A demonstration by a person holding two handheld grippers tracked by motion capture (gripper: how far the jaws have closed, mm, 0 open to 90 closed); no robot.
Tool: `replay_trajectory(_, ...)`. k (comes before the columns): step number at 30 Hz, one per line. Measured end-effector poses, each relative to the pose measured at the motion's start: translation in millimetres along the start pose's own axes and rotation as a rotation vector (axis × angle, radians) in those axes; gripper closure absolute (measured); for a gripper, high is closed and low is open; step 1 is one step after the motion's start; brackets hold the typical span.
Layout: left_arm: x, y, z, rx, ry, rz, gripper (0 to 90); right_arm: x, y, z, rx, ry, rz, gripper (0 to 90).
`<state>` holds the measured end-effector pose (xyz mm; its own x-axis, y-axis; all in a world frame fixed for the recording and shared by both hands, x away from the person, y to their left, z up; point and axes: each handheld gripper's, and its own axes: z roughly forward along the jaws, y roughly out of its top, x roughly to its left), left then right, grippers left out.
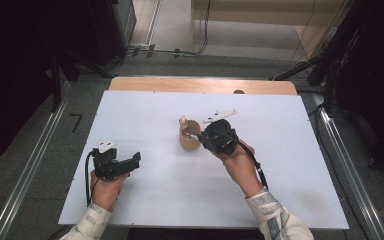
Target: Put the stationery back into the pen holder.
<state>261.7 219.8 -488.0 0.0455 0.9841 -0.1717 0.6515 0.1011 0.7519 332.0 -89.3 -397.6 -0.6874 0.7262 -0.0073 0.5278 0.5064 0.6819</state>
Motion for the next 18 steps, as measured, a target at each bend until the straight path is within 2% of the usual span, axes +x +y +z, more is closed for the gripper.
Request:
replay_trajectory(11,0.3,0.0,0.3,0.001,-0.001,-0.004,8.6,-1.7,6.3,14.3,-0.009,0.022,0.015,77.1)
replay_trajectory(16,0.0,0.1,0.2,0.001,-0.002,-0.002,8.6,-3.0,6.4,16.9,-0.025,0.049,0.020,68.3)
replay_trajectory(18,0.3,0.0,0.1,0.002,-0.002,-0.002,8.6,-3.3,6.4,17.3,-0.034,0.060,0.021,61.0)
